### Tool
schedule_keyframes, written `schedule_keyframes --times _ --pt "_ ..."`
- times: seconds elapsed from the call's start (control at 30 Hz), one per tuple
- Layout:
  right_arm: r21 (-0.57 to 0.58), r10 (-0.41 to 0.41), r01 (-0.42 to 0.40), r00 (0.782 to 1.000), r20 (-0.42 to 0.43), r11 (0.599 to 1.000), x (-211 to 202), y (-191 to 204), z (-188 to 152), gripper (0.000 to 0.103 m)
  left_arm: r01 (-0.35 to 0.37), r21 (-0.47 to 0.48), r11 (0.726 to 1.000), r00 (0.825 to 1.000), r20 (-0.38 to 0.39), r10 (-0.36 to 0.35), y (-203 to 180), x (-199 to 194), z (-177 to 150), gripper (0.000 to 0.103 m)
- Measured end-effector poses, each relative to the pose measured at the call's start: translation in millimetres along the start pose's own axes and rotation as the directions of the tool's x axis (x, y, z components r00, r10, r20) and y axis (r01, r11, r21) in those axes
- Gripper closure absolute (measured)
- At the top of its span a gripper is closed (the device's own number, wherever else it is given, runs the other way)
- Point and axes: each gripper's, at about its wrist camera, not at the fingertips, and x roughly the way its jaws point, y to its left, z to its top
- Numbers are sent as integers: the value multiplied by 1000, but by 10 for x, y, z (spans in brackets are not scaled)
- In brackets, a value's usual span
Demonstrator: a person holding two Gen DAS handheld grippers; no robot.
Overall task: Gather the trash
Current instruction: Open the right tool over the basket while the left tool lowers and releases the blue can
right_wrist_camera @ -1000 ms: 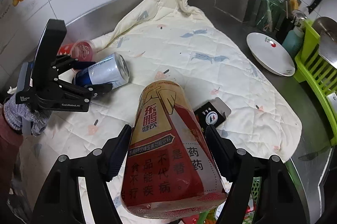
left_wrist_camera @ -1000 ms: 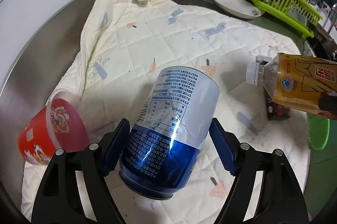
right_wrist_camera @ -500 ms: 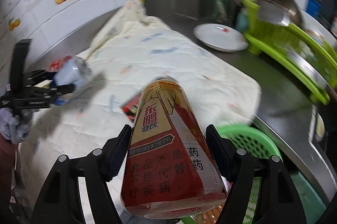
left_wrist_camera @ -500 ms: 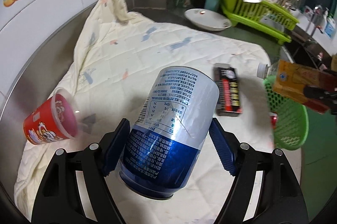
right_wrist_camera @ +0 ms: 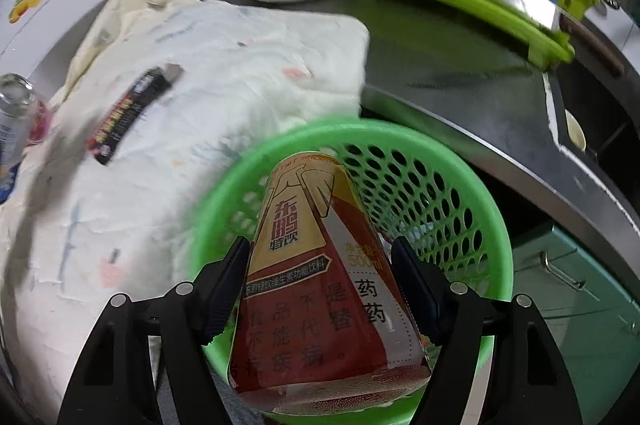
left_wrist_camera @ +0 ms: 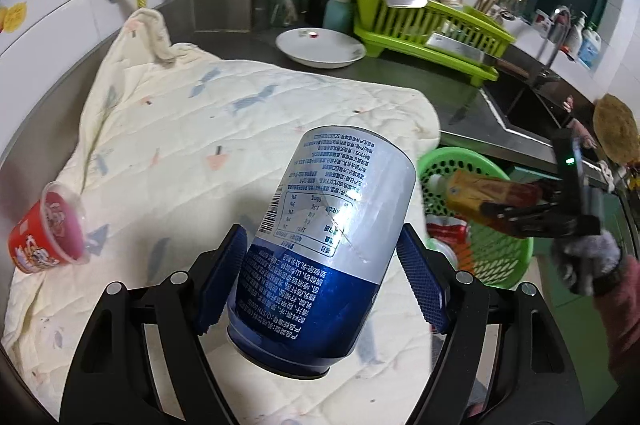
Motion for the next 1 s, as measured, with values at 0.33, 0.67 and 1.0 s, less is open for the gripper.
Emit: schedule_keyframes --times 0.33,0.67,1.0 --pt "38 20 -21 999 31 999 59 -163 -108 31 63 44 997 998 -14 -62 -426 139 35 28" --pt "50 8 -14 994 106 999 -417 -308 -266 28 135 106 985 990 -45 -131 -957 347 79 28" --pt "102 -22 5 986 164 995 -783 -535 -545 27 174 154 973 981 -117 -157 -1497 681 92 28"
